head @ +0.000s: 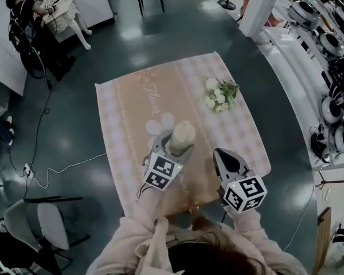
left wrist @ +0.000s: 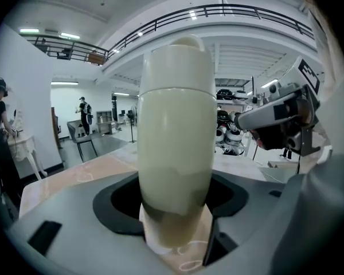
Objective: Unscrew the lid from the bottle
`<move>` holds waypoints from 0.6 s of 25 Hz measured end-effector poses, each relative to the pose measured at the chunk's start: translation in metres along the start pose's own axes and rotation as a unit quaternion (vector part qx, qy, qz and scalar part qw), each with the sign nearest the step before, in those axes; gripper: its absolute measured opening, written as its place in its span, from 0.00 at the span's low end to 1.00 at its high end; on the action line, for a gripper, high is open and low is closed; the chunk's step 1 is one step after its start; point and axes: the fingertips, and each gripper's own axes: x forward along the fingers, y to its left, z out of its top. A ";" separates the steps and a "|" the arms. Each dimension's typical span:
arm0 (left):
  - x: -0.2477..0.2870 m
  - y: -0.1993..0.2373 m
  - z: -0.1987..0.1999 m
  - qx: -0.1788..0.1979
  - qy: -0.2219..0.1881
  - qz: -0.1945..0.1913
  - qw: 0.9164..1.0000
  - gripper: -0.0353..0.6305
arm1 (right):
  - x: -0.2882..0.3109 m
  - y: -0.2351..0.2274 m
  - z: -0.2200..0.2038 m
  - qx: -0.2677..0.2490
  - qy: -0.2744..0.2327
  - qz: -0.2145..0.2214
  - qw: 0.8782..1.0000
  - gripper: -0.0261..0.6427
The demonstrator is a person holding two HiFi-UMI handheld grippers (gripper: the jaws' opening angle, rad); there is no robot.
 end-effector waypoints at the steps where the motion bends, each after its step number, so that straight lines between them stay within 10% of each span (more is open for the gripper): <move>1: -0.004 -0.005 0.004 -0.002 0.002 -0.004 1.000 0.53 | -0.003 0.004 0.005 -0.004 -0.004 0.008 1.000 0.06; 15: -0.049 -0.074 0.012 -0.021 0.041 -0.047 0.998 0.53 | -0.047 0.050 0.039 0.035 -0.076 0.141 0.987 0.06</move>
